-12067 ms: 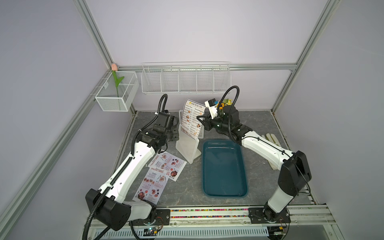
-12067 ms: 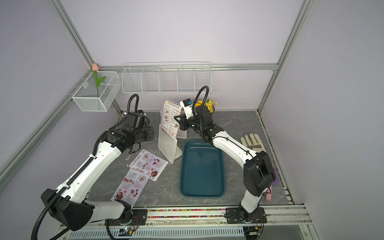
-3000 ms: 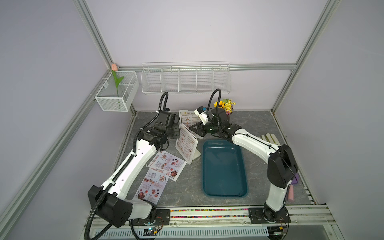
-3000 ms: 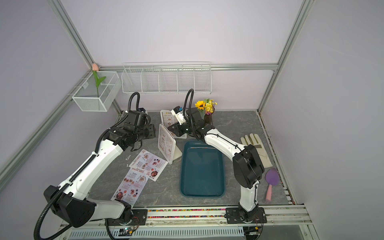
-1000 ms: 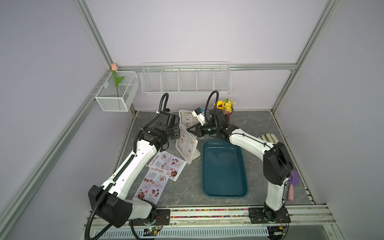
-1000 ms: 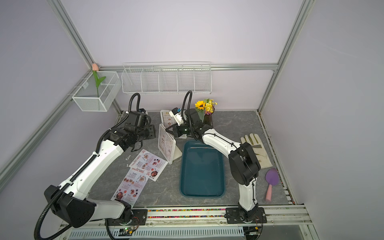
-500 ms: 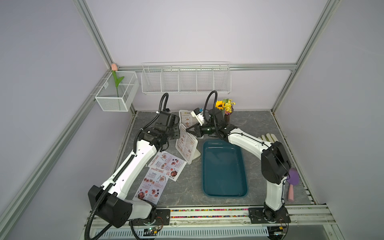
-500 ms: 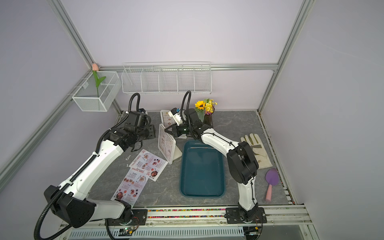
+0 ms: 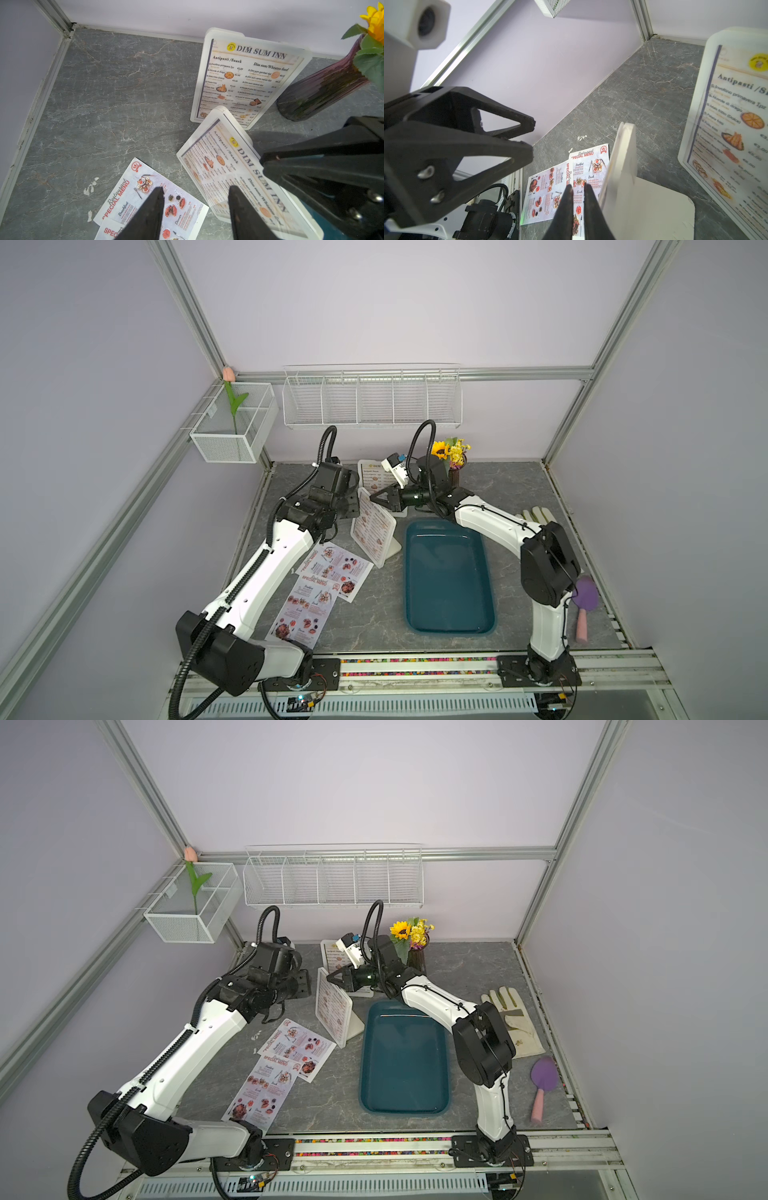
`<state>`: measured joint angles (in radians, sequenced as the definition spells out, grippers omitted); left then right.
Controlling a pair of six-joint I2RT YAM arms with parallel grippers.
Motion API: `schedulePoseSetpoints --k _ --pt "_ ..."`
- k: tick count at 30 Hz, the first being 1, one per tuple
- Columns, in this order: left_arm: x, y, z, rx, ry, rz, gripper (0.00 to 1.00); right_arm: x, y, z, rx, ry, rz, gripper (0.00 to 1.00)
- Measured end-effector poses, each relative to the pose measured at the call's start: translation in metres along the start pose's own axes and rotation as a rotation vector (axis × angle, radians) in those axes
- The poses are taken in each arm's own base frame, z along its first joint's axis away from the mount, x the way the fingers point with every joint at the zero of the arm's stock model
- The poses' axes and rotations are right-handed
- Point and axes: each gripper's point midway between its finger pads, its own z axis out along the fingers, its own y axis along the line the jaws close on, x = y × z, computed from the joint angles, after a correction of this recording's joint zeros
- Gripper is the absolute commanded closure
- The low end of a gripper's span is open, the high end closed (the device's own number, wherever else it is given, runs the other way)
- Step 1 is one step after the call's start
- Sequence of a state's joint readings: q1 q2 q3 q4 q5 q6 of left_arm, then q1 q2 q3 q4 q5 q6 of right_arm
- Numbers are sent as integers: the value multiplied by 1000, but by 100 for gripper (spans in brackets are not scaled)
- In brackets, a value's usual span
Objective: Replace the menus in the menu holders
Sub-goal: Insert the menu into the menu holder, then adjust the menu holder at the center of the board.
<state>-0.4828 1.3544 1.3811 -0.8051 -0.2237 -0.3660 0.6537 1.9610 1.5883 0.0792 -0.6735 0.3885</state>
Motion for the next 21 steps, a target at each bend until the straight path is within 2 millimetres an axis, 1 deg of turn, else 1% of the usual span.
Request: schedulePoseSetpoints --k 2,7,9,11,12,13,15,18,21 --pt "0 0 0 0 0 -2 42 -3 1 -9 6 -11 4 75" --pt "-1 1 0 -8 -3 -6 40 -10 14 -49 68 -49 -26 55" --pt "-1 3 -1 -16 -3 -6 39 -9 21 -62 95 -54 -46 46" --pt "-5 4 -1 -23 -6 -8 38 -6 28 -71 117 -50 -72 40" --pt "-7 5 -2 -27 -9 -10 38 -2 30 -73 130 -41 -83 34" --pt "-9 6 -3 -33 -11 -13 37 4 31 -73 146 -29 -86 31" --pt "-15 9 -4 -46 -18 -18 35 17 29 -68 179 5 -101 29" --pt "-23 16 -9 -66 -31 -25 32 43 22 -59 245 65 -107 23" --pt "-32 24 -15 -84 -51 -37 30 65 10 -55 335 114 -119 22"
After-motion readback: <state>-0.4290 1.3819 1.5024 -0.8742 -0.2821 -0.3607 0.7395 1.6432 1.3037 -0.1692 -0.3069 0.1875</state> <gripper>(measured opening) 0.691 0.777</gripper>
